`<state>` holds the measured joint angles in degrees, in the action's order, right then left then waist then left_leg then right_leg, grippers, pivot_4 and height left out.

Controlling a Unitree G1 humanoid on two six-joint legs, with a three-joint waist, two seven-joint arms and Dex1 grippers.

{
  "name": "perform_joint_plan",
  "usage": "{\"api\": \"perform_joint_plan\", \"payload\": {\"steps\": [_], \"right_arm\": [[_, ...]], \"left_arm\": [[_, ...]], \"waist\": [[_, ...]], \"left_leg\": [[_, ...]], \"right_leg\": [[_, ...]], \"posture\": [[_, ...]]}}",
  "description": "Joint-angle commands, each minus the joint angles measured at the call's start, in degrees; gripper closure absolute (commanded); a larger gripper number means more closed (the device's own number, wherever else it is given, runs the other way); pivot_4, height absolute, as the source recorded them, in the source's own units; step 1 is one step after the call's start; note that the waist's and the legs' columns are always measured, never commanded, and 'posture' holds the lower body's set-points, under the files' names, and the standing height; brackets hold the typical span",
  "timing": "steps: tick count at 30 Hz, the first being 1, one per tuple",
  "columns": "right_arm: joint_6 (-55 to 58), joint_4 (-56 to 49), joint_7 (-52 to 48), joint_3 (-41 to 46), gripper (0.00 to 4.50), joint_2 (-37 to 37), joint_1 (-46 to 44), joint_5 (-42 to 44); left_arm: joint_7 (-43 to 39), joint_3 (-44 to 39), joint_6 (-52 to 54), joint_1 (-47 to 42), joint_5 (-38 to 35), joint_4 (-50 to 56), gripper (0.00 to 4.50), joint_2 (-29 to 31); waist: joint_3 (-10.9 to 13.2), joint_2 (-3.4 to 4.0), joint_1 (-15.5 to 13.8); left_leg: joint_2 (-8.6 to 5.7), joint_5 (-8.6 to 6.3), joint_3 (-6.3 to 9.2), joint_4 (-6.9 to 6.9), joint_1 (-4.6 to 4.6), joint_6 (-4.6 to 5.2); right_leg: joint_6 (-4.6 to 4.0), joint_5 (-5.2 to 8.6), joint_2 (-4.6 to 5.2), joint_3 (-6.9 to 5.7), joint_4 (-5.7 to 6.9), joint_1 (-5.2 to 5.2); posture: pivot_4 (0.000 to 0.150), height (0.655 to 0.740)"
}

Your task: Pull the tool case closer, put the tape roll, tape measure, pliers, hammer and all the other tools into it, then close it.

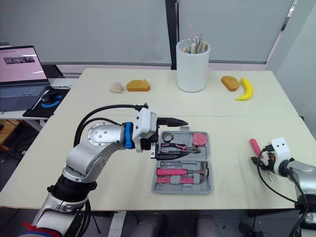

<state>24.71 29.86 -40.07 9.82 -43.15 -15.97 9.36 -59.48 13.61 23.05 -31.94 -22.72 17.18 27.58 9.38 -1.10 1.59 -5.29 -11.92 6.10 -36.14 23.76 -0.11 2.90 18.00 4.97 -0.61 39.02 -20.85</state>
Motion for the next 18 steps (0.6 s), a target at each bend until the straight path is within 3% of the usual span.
{"api": "perform_joint_plan", "payload": {"steps": [1, 5, 11, 18], "right_arm": [[-0.8, 1.5, -0.5, -0.5, 0.0, 0.2, -1.0, -0.6], [-0.6, 1.5, -0.9, -0.8, 0.0, 0.3, -0.7, -0.6], [-1.7, 2.0, -2.1, -0.4, 1.91, 0.5, -0.5, 0.1], [-4.1, 2.5, -1.8, -0.4, 3.38, 0.9, -0.9, -0.4]], "left_arm": [[-0.3, 0.1, -1.2, -0.7, 0.2, 0.5, 0.01, -0.2], [-0.2, 0.1, -0.9, -0.4, 0.3, 1.0, 0.01, 0.0], [-0.2, 0.0, -0.9, -0.4, 0.4, 1.0, 0.0, 0.1], [-0.2, 0.2, -1.2, -0.9, 1.1, 0.1, 0.0, 0.3]], "waist": [[0.0, 0.0, 0.0], [0.0, 0.0, 0.0], [0.0, 0.0, 0.0], [0.0, 0.0, 0.1]], "left_leg": [[0.0, 0.0, -0.01, 0.0, 0.0, 0.0], [0.0, 0.0, 0.0, -0.01, -0.01, 0.0], [0.0, 0.0, 0.0, -0.01, -0.02, 0.0], [0.0, 0.0, 0.01, -0.01, -0.03, 0.0]], "right_leg": [[0.0, 0.0, 0.0, 0.01, 0.0, 0.0], [0.0, 0.0, 0.0, 0.0, 0.0, 0.02], [0.0, 0.0, -0.01, 0.0, 0.0, 0.03], [0.0, 0.0, -0.01, 0.0, 0.0, 0.03]], "posture": [[0.15, 0.74], [0.15, 0.74], [0.15, 0.74], [0.15, 0.74]]}}
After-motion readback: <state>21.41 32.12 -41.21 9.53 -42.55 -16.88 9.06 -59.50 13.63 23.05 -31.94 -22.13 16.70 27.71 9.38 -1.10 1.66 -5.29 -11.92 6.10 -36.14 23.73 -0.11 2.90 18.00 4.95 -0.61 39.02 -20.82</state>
